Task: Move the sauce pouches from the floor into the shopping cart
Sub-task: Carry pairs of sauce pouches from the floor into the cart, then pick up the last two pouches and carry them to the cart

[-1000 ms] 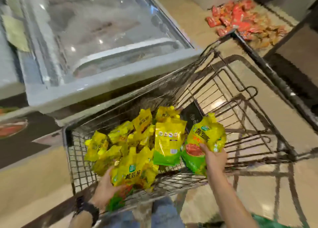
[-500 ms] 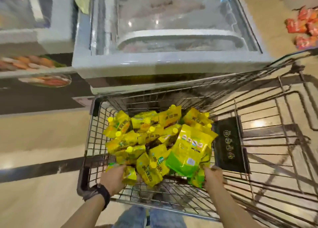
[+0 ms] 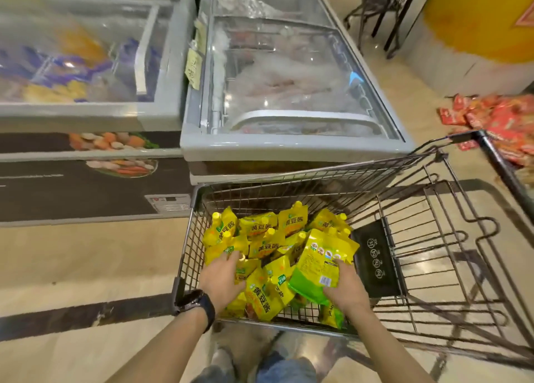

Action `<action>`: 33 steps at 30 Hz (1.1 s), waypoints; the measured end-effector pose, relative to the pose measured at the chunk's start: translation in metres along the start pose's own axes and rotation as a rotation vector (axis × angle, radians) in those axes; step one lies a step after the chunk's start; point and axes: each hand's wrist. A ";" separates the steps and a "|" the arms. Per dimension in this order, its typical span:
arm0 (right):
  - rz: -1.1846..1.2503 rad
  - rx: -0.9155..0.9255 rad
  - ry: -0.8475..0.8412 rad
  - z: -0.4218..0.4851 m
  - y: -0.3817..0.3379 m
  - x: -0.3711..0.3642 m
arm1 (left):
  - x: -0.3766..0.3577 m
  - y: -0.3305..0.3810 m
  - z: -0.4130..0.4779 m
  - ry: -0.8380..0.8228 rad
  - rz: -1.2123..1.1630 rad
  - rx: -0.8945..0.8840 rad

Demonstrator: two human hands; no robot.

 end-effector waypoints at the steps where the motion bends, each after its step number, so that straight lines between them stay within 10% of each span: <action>1: -0.064 0.034 0.000 -0.004 -0.011 0.005 | 0.009 -0.001 -0.002 0.034 0.005 -0.002; 19: -0.655 1.001 -0.043 -0.007 -0.233 0.076 | 0.147 -0.038 -0.091 0.260 0.092 0.525; 33: -0.559 1.786 0.032 -0.273 -0.407 0.001 | 0.180 -0.082 -0.384 0.806 0.121 1.206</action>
Point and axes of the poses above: each hand's wrist, its own z-axis towards the middle knuckle, its own x-axis out of the back of the hand, y = z × x, and after that the axes turned 1 degree about y, right-handed
